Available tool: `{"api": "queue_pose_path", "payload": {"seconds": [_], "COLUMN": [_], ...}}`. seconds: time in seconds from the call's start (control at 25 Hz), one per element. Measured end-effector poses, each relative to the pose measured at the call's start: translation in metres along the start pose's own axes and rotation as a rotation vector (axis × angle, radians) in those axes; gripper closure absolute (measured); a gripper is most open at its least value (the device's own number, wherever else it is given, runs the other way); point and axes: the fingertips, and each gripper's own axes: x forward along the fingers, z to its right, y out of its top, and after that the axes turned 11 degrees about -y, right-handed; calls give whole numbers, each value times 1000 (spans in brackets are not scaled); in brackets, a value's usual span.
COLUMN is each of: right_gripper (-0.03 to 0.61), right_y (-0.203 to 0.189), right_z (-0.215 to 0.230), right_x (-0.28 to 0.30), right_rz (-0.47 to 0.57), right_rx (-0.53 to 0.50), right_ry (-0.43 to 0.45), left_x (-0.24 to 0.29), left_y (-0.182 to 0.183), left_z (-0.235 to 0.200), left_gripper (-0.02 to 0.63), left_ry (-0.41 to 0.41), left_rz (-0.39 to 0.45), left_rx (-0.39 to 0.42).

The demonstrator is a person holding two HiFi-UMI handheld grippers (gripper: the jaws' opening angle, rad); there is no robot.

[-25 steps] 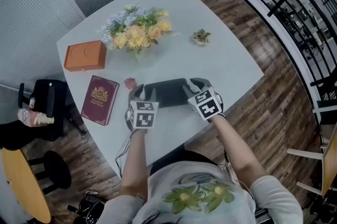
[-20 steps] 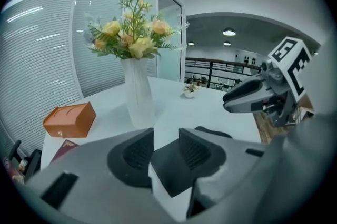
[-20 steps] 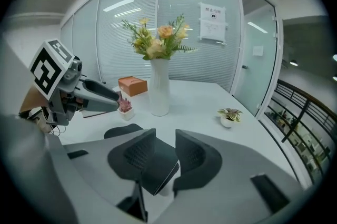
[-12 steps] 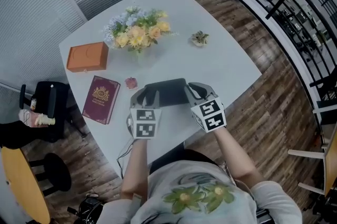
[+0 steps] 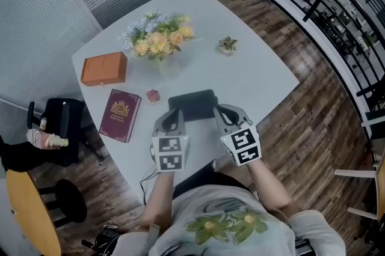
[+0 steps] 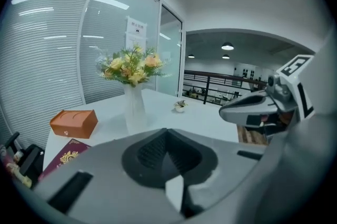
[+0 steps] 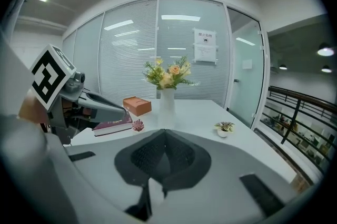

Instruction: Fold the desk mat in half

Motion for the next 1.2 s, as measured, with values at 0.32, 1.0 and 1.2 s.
{"api": "queue_pose_path", "payload": {"seconds": [0.32, 1.0, 1.2], "right_gripper": [561, 561, 561], "right_y": [6, 10, 7], "right_z": [-15, -24, -23], "right_x": [-31, -54, -55], "right_rz": [40, 51, 42], "right_rx": [37, 60, 59], "right_ry": [10, 3, -3], "left_x": [-26, -43, -39], "left_y": [1, -5, -9], "left_z": [23, 38, 37], "left_gripper": [611, 611, 611], "left_ry": [-28, -63, -73], "left_rz": [36, 37, 31], "left_rx": [8, -7, -24]}}
